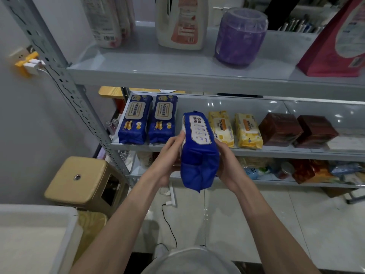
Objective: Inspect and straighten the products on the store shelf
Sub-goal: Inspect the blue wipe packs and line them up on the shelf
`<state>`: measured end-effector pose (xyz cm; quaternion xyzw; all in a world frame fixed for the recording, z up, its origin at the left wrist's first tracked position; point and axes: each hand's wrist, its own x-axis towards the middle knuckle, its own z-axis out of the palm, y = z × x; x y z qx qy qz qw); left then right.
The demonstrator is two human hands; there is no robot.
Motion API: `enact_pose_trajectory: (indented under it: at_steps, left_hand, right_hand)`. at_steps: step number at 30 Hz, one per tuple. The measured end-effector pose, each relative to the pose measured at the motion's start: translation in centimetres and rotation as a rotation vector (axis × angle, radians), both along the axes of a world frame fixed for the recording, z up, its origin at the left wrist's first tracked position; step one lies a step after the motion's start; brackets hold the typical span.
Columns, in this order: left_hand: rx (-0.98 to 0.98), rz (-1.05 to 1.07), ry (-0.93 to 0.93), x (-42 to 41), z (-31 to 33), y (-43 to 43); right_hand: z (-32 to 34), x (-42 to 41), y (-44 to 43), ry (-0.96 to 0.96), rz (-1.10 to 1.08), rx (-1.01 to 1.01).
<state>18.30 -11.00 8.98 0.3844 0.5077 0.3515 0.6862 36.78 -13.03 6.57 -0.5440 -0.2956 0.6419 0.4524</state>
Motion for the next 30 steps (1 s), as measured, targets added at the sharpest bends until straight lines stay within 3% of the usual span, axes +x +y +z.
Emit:
enact_pose_trajectory:
  at_steps: [7,21,30]
  left_hand:
    - [-0.035,-0.038,0.002,-0.2,0.4,0.1]
    - [-0.196,0.023,-0.181,-1.2,-0.9,0.8]
    - [-0.015,-0.015,0.024,-0.6,0.3,0.2]
  right_hand:
    - [0.3,-0.1,-0.1,0.017,0.027,0.002]
    - [-0.1,-0.1,0.3,-0.067,0.085,-0.010]
    - [0.5,0.5,0.3,-0.073,0.065,-0.059]
